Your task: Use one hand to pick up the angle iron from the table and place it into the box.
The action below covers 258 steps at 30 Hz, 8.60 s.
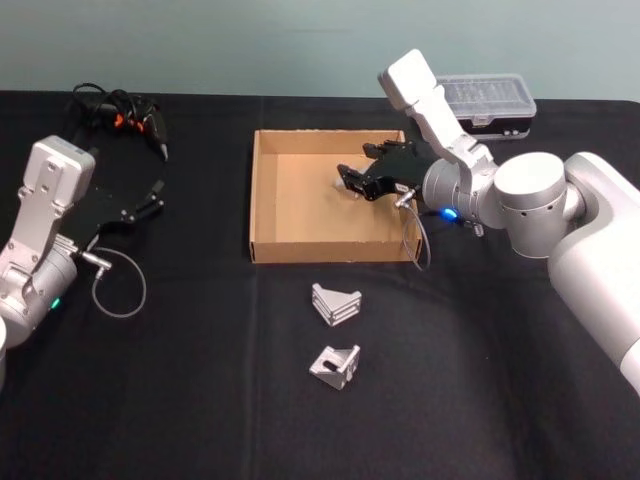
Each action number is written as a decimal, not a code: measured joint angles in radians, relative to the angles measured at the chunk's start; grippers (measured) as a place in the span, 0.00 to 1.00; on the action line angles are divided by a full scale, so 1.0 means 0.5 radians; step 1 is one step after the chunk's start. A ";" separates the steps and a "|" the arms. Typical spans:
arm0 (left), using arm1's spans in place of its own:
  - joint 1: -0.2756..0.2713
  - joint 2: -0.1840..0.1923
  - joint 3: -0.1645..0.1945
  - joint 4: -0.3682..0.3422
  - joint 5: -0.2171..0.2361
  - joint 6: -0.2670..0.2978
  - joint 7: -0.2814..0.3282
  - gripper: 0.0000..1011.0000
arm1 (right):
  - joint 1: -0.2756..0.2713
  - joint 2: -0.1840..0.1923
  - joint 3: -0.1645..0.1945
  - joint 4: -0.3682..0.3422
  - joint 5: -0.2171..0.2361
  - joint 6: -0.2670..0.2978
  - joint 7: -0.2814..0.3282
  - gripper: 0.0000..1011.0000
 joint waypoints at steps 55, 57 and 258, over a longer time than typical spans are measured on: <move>0.000 0.000 0.000 0.000 0.000 0.000 0.000 1.00 | -1.294 1.074 0.471 -2.022 0.528 0.176 0.357 0.99; 0.000 0.000 0.000 0.000 0.000 0.000 0.000 1.00 | -1.323 1.106 0.455 -2.043 0.538 0.183 0.361 0.99; 0.000 0.000 0.000 0.000 0.000 0.000 0.000 1.00 | -0.548 0.135 0.171 -0.726 -0.091 0.084 -0.094 0.62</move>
